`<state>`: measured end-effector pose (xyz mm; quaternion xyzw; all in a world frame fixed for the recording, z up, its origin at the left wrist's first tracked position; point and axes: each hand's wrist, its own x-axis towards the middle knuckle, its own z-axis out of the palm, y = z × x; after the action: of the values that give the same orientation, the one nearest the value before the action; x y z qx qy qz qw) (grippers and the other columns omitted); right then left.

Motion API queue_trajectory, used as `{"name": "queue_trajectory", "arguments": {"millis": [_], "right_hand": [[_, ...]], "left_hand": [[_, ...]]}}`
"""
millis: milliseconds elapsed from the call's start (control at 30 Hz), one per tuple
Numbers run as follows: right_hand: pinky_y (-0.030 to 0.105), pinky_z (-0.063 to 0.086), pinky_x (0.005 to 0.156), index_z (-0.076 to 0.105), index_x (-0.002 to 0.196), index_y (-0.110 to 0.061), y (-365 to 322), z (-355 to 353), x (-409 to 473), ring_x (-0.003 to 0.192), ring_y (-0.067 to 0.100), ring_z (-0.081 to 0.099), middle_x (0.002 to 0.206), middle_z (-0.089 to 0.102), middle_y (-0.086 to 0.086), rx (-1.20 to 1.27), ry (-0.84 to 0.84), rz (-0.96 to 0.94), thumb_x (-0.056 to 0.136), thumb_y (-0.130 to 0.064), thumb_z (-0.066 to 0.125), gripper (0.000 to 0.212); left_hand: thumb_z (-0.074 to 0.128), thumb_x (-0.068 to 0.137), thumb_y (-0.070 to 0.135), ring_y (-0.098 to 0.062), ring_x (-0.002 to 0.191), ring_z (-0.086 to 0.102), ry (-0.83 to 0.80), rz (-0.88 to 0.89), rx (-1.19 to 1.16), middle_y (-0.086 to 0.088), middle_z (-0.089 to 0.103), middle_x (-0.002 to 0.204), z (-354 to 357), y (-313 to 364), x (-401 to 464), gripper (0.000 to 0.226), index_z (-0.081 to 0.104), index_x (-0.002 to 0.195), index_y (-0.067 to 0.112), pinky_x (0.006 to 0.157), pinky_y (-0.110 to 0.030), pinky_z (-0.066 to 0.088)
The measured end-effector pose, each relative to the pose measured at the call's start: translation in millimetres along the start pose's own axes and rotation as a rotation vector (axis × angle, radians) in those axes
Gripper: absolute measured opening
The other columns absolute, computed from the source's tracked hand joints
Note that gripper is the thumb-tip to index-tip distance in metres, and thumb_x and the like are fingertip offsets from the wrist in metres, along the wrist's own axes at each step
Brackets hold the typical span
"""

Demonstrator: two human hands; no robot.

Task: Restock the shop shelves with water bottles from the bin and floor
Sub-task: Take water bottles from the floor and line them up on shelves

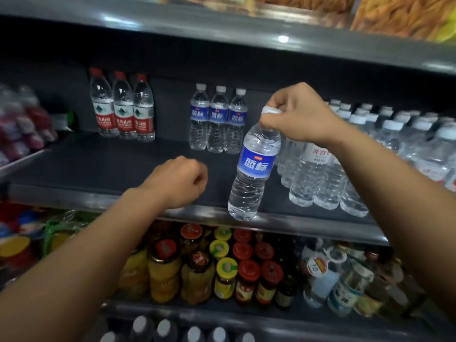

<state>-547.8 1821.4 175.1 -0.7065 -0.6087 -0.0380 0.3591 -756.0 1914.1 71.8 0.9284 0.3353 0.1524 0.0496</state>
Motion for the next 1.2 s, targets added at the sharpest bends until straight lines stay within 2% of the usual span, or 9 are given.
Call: {"name": "queue_trajectory", "arguments": {"millis": [133, 233, 367, 433, 533, 667, 933, 1067, 1200], "right_hand": [[0.030, 0.043, 0.053, 0.068, 0.072, -0.008, 11.9, -5.0, 29.0, 0.053, 0.011, 0.051, 0.063, 0.063, 0.006, -0.047, 0.055, -0.042, 0.070, -0.028, 0.067, 0.020], [0.035, 0.049, 0.061, 0.069, 0.077, -0.007, 22.9, -2.2, 54.5, 0.070, 0.022, 0.061, 0.075, 0.068, 0.010, -0.142, 0.030, -0.083, 0.074, -0.031, 0.064, 0.025], [0.026, 0.032, 0.045, 0.057, 0.065, -0.010, 38.1, 9.2, 99.8, 0.061, 0.023, 0.052, 0.065, 0.056, 0.007, -0.336, -0.048, -0.077, 0.080, -0.036, 0.061, 0.031], [0.025, 0.027, 0.046, 0.047, 0.065, -0.011, 48.0, 19.3, 123.5, 0.061, 0.021, 0.048, 0.068, 0.050, 0.004, -0.406, -0.076, -0.058, 0.083, -0.039, 0.060, 0.036], [0.027, 0.034, 0.060, 0.054, 0.088, -0.013, 67.1, 34.2, 156.4, 0.083, 0.027, 0.054, 0.090, 0.052, 0.007, -0.442, -0.108, -0.057, 0.086, -0.042, 0.060, 0.030], [0.030, 0.038, 0.073, 0.056, 0.121, -0.002, 88.1, 46.8, 189.1, 0.108, 0.033, 0.058, 0.121, 0.058, 0.019, -0.465, -0.137, -0.024, 0.086, -0.038, 0.064, 0.051], [0.033, 0.040, 0.079, 0.054, 0.125, -0.002, 122.9, 64.2, 227.1, 0.113, 0.036, 0.055, 0.126, 0.056, 0.020, -0.451, -0.122, 0.046, 0.087, -0.030, 0.065, 0.048], [0.044, 0.045, 0.097, 0.051, 0.131, -0.007, 133.5, 70.7, 239.5, 0.117, 0.036, 0.053, 0.130, 0.053, 0.020, -0.413, -0.125, 0.043, 0.087, -0.024, 0.064, 0.050], [0.048, 0.043, 0.101, 0.047, 0.135, -0.008, 138.5, 74.2, 250.1, 0.121, 0.036, 0.051, 0.133, 0.052, 0.019, -0.392, -0.153, 0.063, 0.088, -0.020, 0.065, 0.052]], "left_hand": [[0.053, 0.091, 0.025, -0.024, 0.090, 0.061, 0.011, -0.047, 0.019, 0.001, 0.065, 0.093, -2.7, 9.1, 25.9, 0.013, 0.066, 0.092, 0.024, 0.080, -0.040, 0.052], [0.053, 0.091, 0.025, -0.026, 0.093, 0.061, 0.045, -0.092, 0.036, -0.001, 0.065, 0.098, 1.0, 11.3, 40.2, 0.014, 0.066, 0.095, 0.024, 0.081, -0.041, 0.053], [0.053, 0.090, 0.024, -0.028, 0.092, 0.061, 0.103, -0.147, 0.045, -0.002, 0.065, 0.095, 8.7, 11.1, 54.2, 0.012, 0.064, 0.094, 0.025, 0.082, -0.042, 0.052], [0.053, 0.090, 0.024, -0.028, 0.091, 0.061, 0.120, -0.169, 0.038, -0.002, 0.065, 0.094, 11.6, 11.8, 59.7, 0.012, 0.064, 0.093, 0.024, 0.082, -0.042, 0.052], [0.053, 0.090, 0.025, -0.030, 0.092, 0.061, 0.138, -0.197, 0.022, -0.004, 0.065, 0.095, 15.7, 15.1, 66.3, 0.011, 0.064, 0.094, 0.026, 0.082, -0.041, 0.052], [0.053, 0.091, 0.025, -0.030, 0.093, 0.060, 0.147, -0.220, 0.028, -0.005, 0.065, 0.098, 19.8, 17.1, 74.7, 0.013, 0.064, 0.097, 0.025, 0.081, -0.041, 0.052], [0.052, 0.090, 0.026, -0.030, 0.093, 0.060, 0.161, -0.241, 0.034, -0.005, 0.064, 0.097, 33.7, 9.6, 100.0, 0.013, 0.064, 0.097, 0.025, 0.081, -0.040, 0.052], [0.051, 0.091, 0.027, -0.032, 0.096, 0.059, 0.158, -0.238, 0.012, -0.006, 0.065, 0.101, 44.4, 10.3, 110.0, 0.014, 0.063, 0.099, 0.024, 0.082, -0.039, 0.051], [0.051, 0.091, 0.027, -0.032, 0.097, 0.059, 0.168, -0.237, 0.008, -0.007, 0.065, 0.101, 49.2, 9.9, 112.1, 0.014, 0.063, 0.098, 0.025, 0.080, -0.038, 0.050]]}}
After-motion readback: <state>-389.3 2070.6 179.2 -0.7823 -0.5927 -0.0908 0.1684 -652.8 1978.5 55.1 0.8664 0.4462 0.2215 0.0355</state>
